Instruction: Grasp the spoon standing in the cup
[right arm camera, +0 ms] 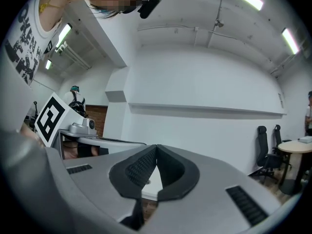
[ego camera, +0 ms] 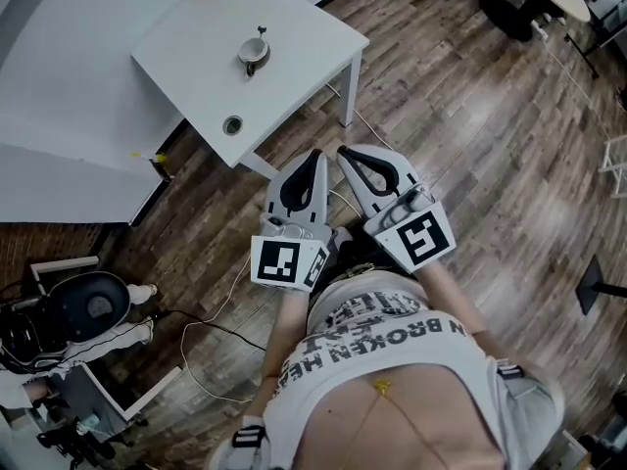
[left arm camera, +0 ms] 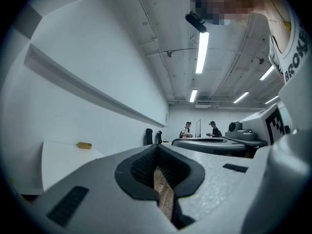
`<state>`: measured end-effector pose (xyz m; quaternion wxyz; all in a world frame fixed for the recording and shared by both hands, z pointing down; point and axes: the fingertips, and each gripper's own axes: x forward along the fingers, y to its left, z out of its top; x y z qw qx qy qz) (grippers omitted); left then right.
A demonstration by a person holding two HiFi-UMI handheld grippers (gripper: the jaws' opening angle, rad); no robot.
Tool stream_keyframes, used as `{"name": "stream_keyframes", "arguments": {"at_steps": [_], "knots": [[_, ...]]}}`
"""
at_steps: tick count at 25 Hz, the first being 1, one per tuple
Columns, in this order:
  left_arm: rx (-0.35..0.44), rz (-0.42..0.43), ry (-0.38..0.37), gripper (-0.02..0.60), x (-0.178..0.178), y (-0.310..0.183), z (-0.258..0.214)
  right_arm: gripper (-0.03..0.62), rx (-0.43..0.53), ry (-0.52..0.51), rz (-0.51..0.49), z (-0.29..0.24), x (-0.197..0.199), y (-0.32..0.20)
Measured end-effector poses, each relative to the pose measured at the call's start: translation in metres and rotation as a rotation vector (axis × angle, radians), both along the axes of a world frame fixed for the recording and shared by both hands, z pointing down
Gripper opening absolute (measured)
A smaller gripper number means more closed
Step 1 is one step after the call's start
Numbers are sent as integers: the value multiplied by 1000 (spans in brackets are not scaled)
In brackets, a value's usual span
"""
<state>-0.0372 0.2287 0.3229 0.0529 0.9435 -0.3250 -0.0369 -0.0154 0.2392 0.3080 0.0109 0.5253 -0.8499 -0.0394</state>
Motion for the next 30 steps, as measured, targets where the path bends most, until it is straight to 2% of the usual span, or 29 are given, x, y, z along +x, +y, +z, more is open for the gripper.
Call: {"name": "stream_keyframes", "arguments": {"at_steps": [6, 11, 17, 21, 30], "knots": [[-3, -14, -1, -9, 7, -23, 2, 6, -9, -7, -25, 2, 6, -25], [-12, -45, -13, -9, 16, -69, 7, 6, -1, -10, -64, 4, 15, -74], [-3, -65, -13, -9, 55, -144, 2, 6, 42, 3, -102, -3, 48, -148], [9, -98, -1, -9, 83, -186, -9, 6, 31, -7, -129, -9, 77, -186], [5, -199, -15, -9, 127, -238, -8, 6, 14, -43, -217, -9, 124, -243]]}}
